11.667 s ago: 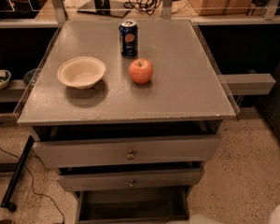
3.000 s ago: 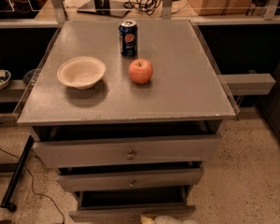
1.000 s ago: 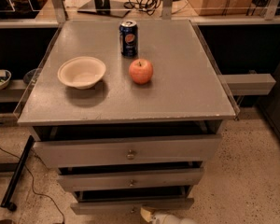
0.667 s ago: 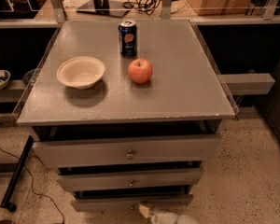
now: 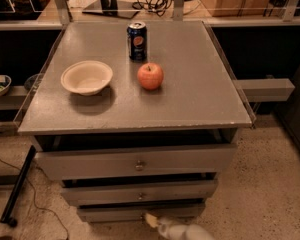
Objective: Close bottom drawer
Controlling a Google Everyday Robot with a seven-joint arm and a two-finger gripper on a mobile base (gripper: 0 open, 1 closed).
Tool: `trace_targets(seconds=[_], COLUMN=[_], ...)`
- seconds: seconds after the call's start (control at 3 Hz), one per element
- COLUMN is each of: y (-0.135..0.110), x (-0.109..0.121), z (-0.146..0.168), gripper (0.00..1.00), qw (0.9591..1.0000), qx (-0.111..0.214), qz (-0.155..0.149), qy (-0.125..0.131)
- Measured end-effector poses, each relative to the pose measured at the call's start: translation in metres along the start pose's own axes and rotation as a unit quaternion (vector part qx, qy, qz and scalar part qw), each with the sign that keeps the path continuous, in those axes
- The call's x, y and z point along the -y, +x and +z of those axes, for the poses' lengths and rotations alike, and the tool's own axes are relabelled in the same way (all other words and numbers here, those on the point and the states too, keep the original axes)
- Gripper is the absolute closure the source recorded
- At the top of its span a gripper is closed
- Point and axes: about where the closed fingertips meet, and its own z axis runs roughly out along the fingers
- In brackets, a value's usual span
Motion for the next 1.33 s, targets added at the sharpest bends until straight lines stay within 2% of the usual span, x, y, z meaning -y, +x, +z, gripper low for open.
trace_targets(seconds=[0.33,0.67,1.0,1.33], y=[0.001,0.001,0.017,0.041], x=[-0.01,-0.01,0.0,0.003], z=[0.004,0.003,-0.032,-0.079], gripper=[1.0,1.0,1.0,1.0], qw=[1.0,1.0,0.9997,0.9982], qx=[0.004,0.004,-0.005,-0.012], qz=[-0.002,-0.002,0.02,0.043], qy=[-0.008,-0.008,0.013,0.041])
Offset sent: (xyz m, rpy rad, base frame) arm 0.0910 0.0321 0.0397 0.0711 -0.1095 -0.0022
